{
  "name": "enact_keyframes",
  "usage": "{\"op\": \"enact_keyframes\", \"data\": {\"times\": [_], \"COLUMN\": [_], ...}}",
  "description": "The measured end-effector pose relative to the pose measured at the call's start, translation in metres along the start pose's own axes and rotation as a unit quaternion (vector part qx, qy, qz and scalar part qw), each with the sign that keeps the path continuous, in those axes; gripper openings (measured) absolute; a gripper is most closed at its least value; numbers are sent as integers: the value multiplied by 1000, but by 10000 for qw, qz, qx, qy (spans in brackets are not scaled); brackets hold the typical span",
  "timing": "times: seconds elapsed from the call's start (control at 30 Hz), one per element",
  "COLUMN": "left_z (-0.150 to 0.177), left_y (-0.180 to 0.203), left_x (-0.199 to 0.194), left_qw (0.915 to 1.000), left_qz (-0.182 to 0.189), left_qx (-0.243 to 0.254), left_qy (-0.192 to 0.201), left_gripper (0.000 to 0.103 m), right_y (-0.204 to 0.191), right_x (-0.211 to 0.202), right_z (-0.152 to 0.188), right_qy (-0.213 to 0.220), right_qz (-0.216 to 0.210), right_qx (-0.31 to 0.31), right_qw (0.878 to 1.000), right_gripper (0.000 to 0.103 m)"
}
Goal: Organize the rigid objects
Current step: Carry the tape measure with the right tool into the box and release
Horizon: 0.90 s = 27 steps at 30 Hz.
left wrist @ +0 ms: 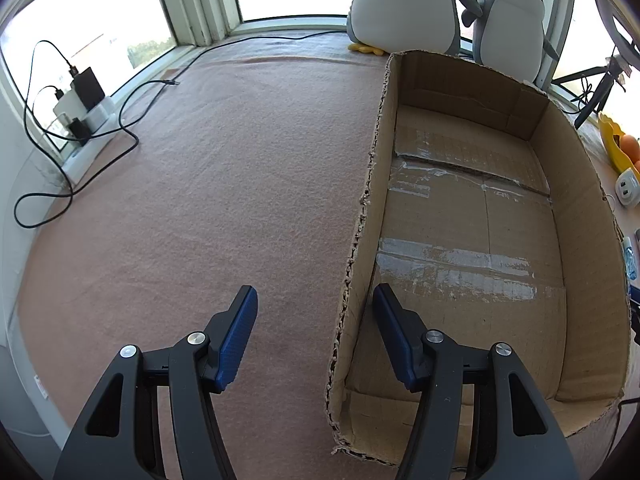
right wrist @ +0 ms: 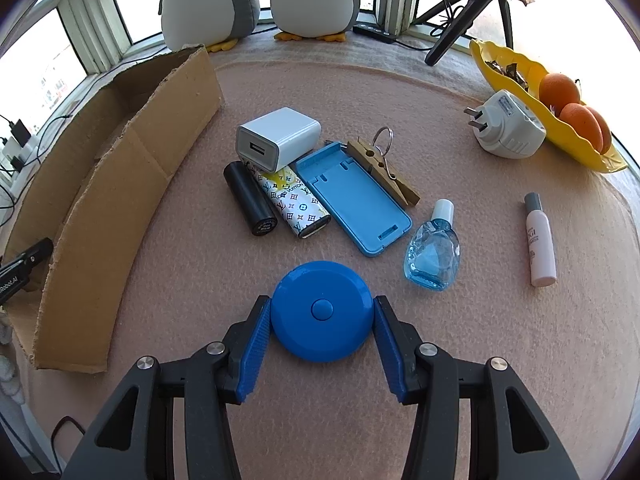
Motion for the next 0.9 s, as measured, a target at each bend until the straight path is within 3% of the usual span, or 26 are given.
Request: {"op": "enact_keyframes", "data": {"times": [0.3, 0.67, 0.9], "left_z": [0, 0, 0], "left_y": [1, 1, 1], "left_x": [0, 0, 0], "left_qw": [10000, 10000, 10000], "left_qz": [-12, -9, -11], "left_qx": [8, 2, 4], "left_qy": [10, 13, 16], "left_gripper": [60, 60, 60], "right_y": [-18, -71, -107], "right_x": [-31, -79, -86], "right_z": [1, -5, -7], "right_qy": [308, 818, 867], "right_qz": [-158, -441, -525], "right_qx": [-196, -799, -1192], "right_qw": [9992, 9925, 9877], "right_gripper": [46, 46, 46]}}
Point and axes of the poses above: each gripper's, at about its wrist camera, not at the fingertips, and x roughly the way its jaws point, y to its right, z to its underside, the point moved 1 cm from there along x, roughly the way its jaws point, and after that the axes turned 15 degrees about -y, right-handed, at the moved point
